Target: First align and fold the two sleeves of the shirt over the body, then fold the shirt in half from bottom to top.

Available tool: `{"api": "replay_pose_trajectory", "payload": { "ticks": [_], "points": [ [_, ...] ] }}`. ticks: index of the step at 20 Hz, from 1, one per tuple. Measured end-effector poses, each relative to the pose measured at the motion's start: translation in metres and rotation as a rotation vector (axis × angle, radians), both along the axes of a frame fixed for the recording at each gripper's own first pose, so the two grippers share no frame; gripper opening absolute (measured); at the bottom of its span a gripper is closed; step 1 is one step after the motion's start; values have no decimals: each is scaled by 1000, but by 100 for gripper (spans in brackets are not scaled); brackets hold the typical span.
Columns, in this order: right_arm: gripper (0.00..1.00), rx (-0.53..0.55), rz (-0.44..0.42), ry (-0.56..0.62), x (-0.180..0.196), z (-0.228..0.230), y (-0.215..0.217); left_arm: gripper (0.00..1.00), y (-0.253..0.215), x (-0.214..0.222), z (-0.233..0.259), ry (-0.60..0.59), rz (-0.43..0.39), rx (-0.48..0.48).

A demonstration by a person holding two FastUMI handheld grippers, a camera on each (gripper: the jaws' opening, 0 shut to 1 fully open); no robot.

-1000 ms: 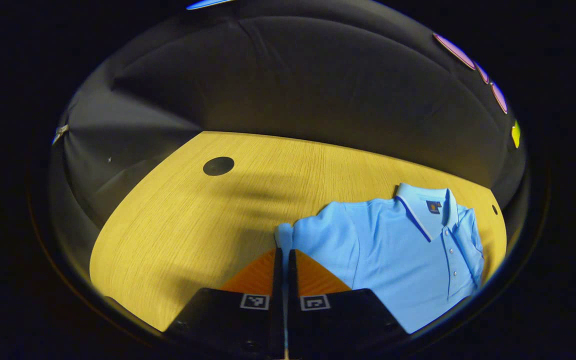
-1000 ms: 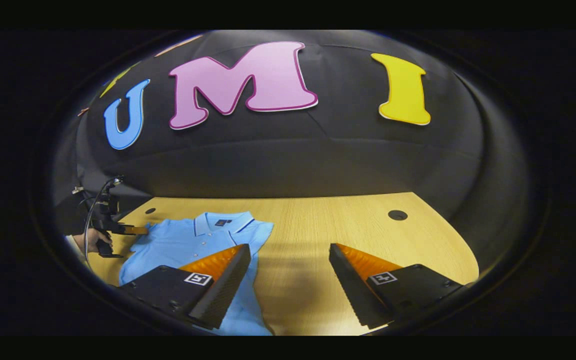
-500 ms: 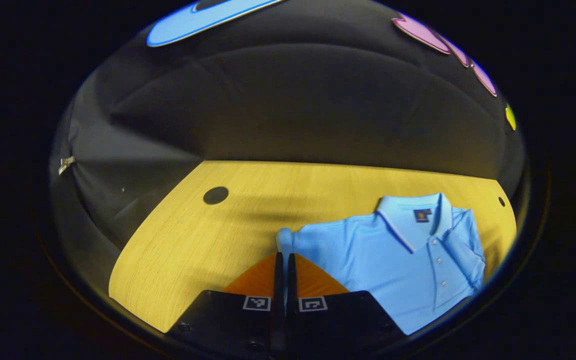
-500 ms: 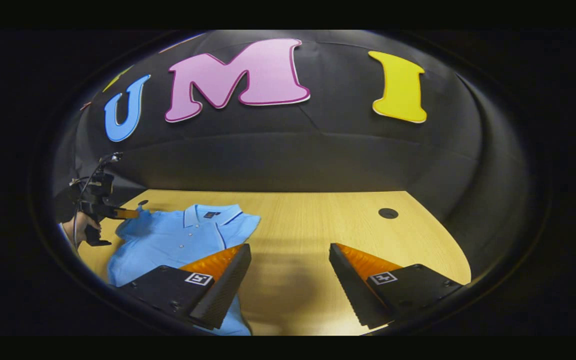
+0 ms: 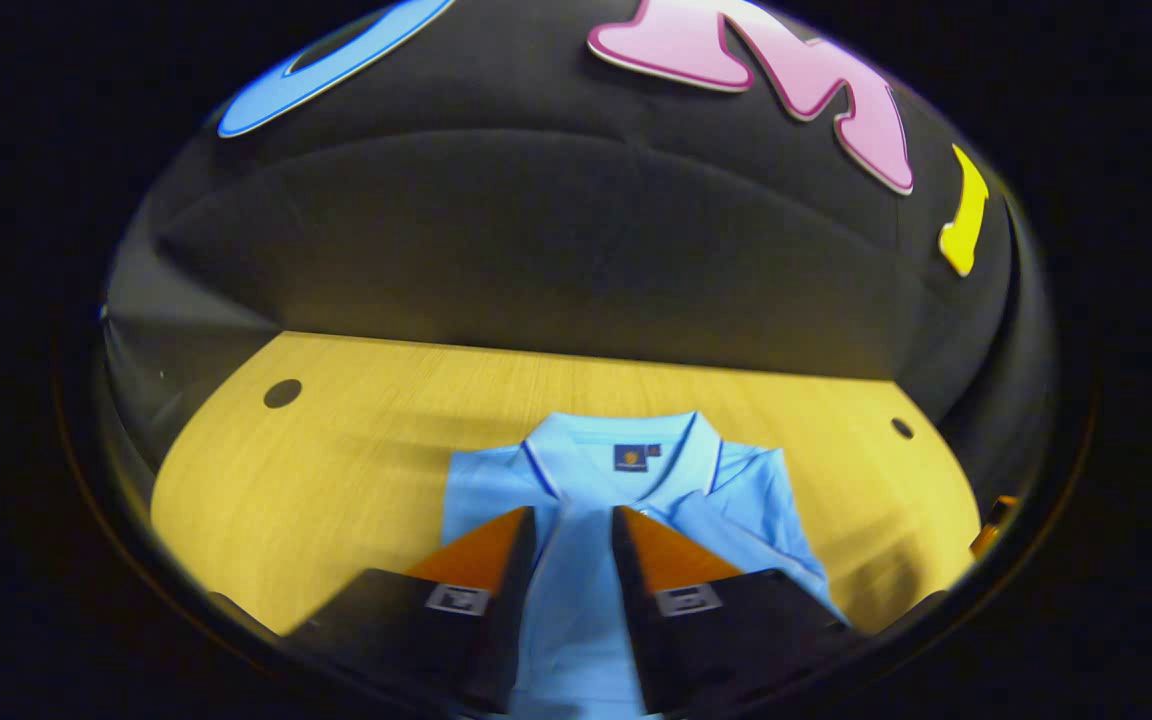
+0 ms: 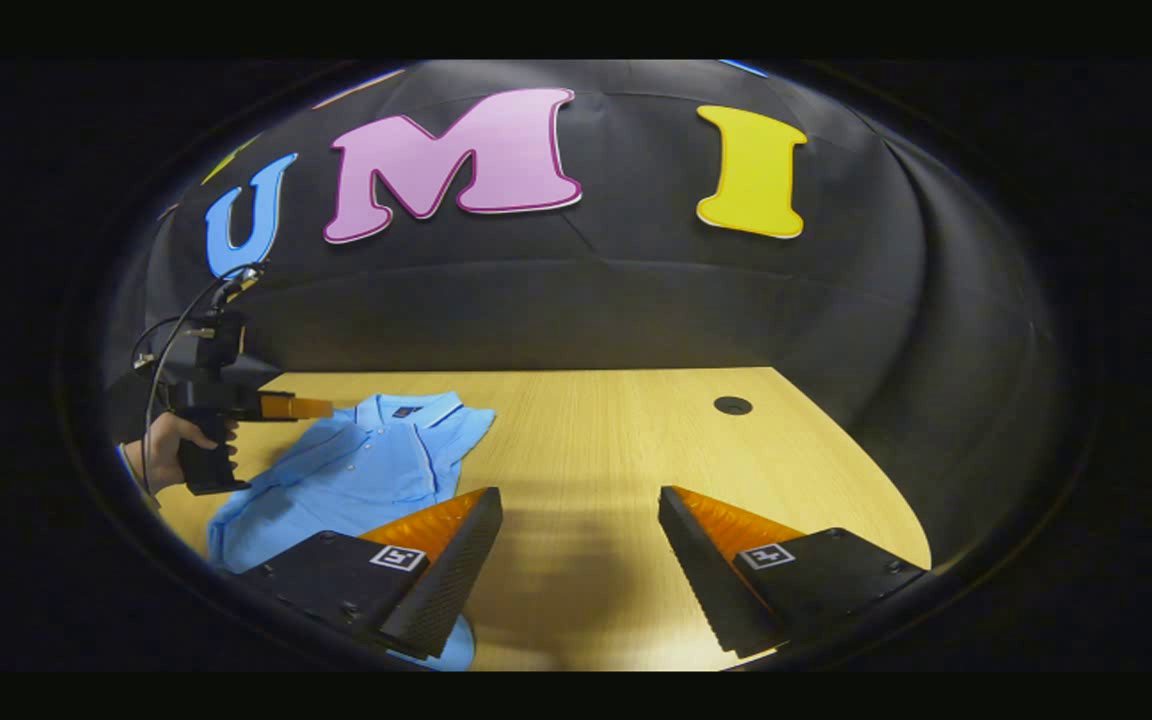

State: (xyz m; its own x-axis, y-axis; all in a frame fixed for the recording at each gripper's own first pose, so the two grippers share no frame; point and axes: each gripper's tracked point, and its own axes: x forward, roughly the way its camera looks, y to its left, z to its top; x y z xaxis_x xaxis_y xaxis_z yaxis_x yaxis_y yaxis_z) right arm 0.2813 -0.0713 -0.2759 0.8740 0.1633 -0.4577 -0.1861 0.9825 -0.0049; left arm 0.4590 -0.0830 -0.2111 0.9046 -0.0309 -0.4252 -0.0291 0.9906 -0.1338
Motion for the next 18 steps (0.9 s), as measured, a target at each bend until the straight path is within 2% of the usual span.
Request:
{"api": "replay_pose_trajectory", "payload": {
  "ticks": [2, 3, 4, 6, 7, 8, 14, 17, 18],
  "points": [
    [97, -5, -5, 4, -19, -1, -1, 78, 13, -17, 10, -35, 1, 36],
    [97, -3, -9, 11, -29, -1, 0, 84, 19, -28, 13, -45, -1, 61],
    [97, 1, -13, 21, -40, -1, 2, 96, 23, -43, 18, -50, 0, 74],
    [97, 14, -18, 45, -63, 1, 9, 97, 30, -81, 31, -58, -10, 73],
    [93, 19, -20, 54, -75, 4, 13, 97, 34, -101, 39, -67, -14, 75],
    [97, 22, -24, 67, -88, 7, 16, 97, 39, -123, 46, -73, -18, 80],
    [97, 53, -41, 152, -181, 28, 34, 97, 68, -270, 72, -84, -24, 107],
    [97, 32, -37, 206, -227, 25, 40, 96, 74, -339, 52, -32, -51, 109],
    [97, 31, -38, 229, -243, 21, 42, 96, 77, -367, 31, 15, -55, 103]
  ]
}}
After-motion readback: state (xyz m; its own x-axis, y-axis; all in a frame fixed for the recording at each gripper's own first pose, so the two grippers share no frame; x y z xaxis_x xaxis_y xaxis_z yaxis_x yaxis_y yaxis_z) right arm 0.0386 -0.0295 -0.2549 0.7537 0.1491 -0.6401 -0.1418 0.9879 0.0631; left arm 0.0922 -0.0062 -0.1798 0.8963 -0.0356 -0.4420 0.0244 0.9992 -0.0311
